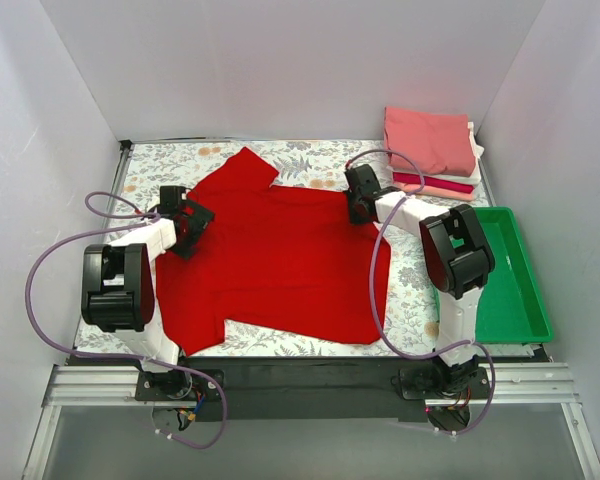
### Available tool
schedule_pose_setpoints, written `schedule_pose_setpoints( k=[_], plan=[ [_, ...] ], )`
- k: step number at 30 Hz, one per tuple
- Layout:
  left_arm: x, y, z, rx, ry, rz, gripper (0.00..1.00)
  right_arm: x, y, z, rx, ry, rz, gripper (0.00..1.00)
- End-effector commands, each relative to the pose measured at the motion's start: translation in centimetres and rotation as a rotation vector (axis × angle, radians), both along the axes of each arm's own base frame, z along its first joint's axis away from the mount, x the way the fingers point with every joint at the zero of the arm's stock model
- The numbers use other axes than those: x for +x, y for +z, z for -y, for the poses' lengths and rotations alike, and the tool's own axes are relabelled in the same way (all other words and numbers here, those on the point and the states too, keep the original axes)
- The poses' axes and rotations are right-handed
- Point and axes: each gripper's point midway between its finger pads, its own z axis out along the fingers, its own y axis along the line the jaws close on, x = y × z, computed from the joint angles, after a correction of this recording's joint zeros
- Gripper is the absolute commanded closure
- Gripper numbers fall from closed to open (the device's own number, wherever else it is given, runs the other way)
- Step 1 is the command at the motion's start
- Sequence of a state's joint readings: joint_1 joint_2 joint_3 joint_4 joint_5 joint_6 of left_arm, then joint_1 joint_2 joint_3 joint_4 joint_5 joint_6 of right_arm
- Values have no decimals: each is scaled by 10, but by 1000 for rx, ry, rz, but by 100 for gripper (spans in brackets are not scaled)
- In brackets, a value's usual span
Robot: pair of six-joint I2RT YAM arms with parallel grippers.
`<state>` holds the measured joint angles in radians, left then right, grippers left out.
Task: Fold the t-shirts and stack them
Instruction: Flatten the tshirt out
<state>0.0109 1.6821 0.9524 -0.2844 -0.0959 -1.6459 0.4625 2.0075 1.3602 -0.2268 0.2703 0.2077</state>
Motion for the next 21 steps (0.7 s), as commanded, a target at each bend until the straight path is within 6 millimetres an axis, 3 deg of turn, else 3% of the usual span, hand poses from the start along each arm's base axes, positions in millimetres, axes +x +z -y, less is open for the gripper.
schedule_pose_setpoints(
  k=[1,5,10,12,14,17,18,21],
  plan=[
    [-22,-34,-13,61,28,-134,2,25,20,22,-15,-46,59,97],
    [-23,-37,-15,70,31,-146,2,40,32,56,-43,-82,86,97],
    [-22,-36,-18,85,41,-153,2,45,39,97,-116,-173,83,92],
    [-22,-31,-21,96,57,-146,2,47,48,105,-130,-193,96,74],
    [-17,-20,-20,95,49,-116,2,47,56,108,-139,-203,102,49],
    [-8,-3,-13,64,26,-67,2,47,71,98,-90,-181,116,41],
    [-3,8,2,70,-23,-36,2,44,73,94,-79,-178,115,36],
    [12,33,1,132,-52,19,2,35,83,76,-4,-128,117,2]
  ],
)
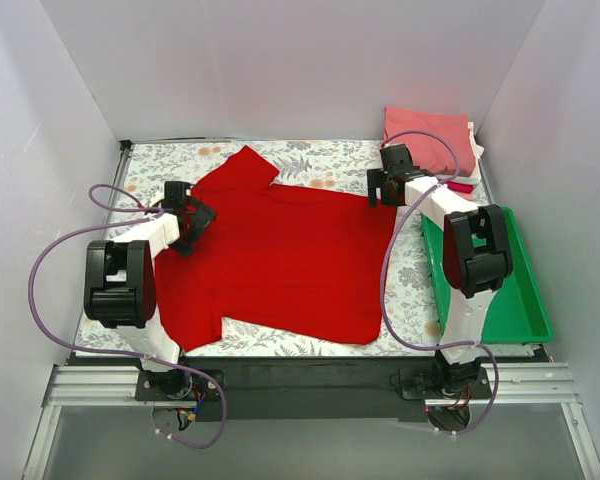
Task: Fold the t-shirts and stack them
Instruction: Flatten the tshirt out
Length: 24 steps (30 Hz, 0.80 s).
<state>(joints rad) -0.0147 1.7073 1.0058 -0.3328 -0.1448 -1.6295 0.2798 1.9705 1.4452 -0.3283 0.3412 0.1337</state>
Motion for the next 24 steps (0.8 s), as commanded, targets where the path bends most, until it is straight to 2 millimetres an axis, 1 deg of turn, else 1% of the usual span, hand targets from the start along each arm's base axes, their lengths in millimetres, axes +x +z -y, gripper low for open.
schedule_pose_setpoints(
  k=[1,2,3,4,5,6,7,8,9,10,11,12,13,14,15,16,17,18,19,20,21,23,24],
  plan=[
    [12,37,0,90,-50,52,2,-8,46,-33,127,85,70,2],
    [21,49,2,87,-66,79,2,-13,44,-46,155,122,63,2],
    [27,54,4,84,-78,95,2,-19,42,-56,176,155,52,2],
    [32,54,5,94,-103,90,2,-30,32,-64,193,181,20,2],
    [43,65,9,84,-127,120,2,-37,30,-76,198,207,13,2],
    [49,68,12,85,-144,128,2,-40,26,-80,201,218,5,2],
    [54,60,13,97,-174,109,2,-42,23,-83,211,209,-2,2],
    [60,57,15,99,-196,104,2,-44,15,-84,213,205,-21,2],
    [74,67,22,87,-239,135,2,-43,12,-85,218,202,-26,2],
    [80,65,23,93,-258,126,2,-40,9,-84,209,193,-28,2],
    [85,46,22,108,-282,77,2,-32,6,-86,204,193,-27,2],
    [96,52,20,135,-290,84,2,-28,3,-88,196,203,-33,2],
    [104,47,11,181,-270,67,2,-28,-11,-87,179,206,-72,2],
    [108,27,6,217,-305,24,2,-17,-5,-90,176,214,-52,2],
    [110,16,4,228,-316,-15,2,-15,-8,-91,173,217,-60,2],
    [127,28,2,244,-303,5,2,-13,-16,-91,168,214,-79,2],
    [129,22,2,243,-306,-13,2,-11,-18,-91,169,213,-82,2],
    [132,7,3,240,-323,-39,2,-6,-18,-91,169,212,-76,2],
    [139,8,5,237,-328,-27,2,-5,-28,-93,174,215,-97,2],
    [142,4,9,222,-347,-24,2,-3,-30,-92,179,212,-103,2],
    [143,-6,11,216,-358,-37,2,0,-33,-92,185,206,-108,2],
    [148,-10,12,213,-365,-36,2,6,-43,-94,207,210,-129,2],
    [148,-19,11,213,-365,-53,2,8,-45,-95,216,213,-132,2]
  ],
)
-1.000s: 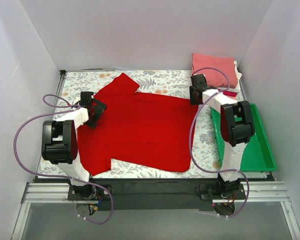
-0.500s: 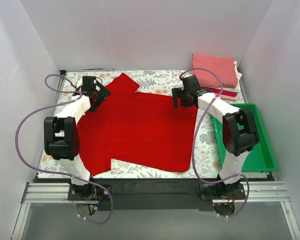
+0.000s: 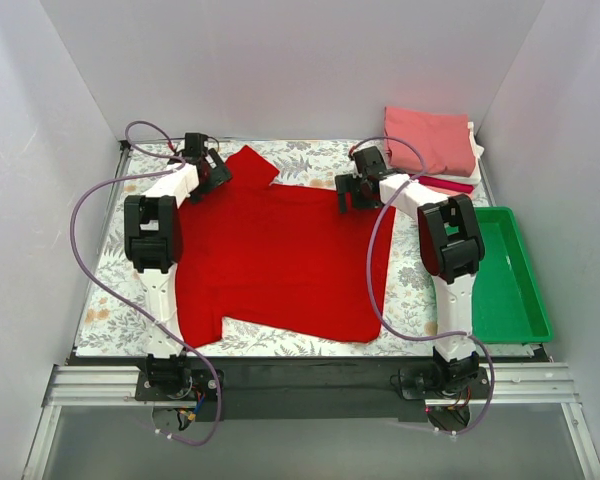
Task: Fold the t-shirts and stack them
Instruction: Flatten the tshirt out
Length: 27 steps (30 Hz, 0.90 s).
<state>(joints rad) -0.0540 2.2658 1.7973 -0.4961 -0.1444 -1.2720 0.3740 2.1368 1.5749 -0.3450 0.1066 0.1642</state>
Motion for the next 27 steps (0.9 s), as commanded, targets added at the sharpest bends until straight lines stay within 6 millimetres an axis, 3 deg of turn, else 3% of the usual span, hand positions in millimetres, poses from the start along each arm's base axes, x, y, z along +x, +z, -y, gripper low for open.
schedule_pose_setpoints(
  k=[1,3,4,6,7,9,10,11,12,14,16,17,22,24,26,27],
  plan=[
    [-9,-21,-3,25,-29,-80,2,17,-10,-8,50,27,-24,2],
    [-6,-25,-11,57,-9,-81,2,28,-17,-6,55,35,-30,2],
    [-5,-34,-14,65,5,-95,2,31,-30,-10,74,57,-57,2],
    [2,-35,-21,65,22,-93,2,49,-22,-17,121,88,-35,2],
    [3,-46,-23,62,32,-111,2,51,-37,-17,114,105,-55,2],
    [14,-41,-25,55,42,-95,2,69,-30,-20,128,129,-19,2],
    [16,-50,-26,54,44,-105,2,71,-42,-21,124,138,-29,2],
    [20,-50,-28,50,49,-96,2,85,-32,-23,122,161,15,2],
    [27,-47,-29,46,52,-78,2,87,-41,-26,126,177,8,2],
    [33,-57,-33,33,61,-73,2,108,-28,-31,126,199,73,2],
    [45,-53,-32,15,57,-42,2,118,-34,-32,131,198,94,2],
    [49,-59,-50,5,89,-38,2,123,-32,-33,137,200,105,2],
    [75,-46,-47,-50,55,39,2,150,-7,-30,177,201,223,2],
    [80,-30,-45,-57,46,69,2,155,17,-29,179,228,265,2],
    [86,20,-42,-66,38,143,2,152,73,-30,157,309,350,2],
    [85,38,-45,-60,46,166,2,150,91,-30,154,315,371,2]
  ],
)
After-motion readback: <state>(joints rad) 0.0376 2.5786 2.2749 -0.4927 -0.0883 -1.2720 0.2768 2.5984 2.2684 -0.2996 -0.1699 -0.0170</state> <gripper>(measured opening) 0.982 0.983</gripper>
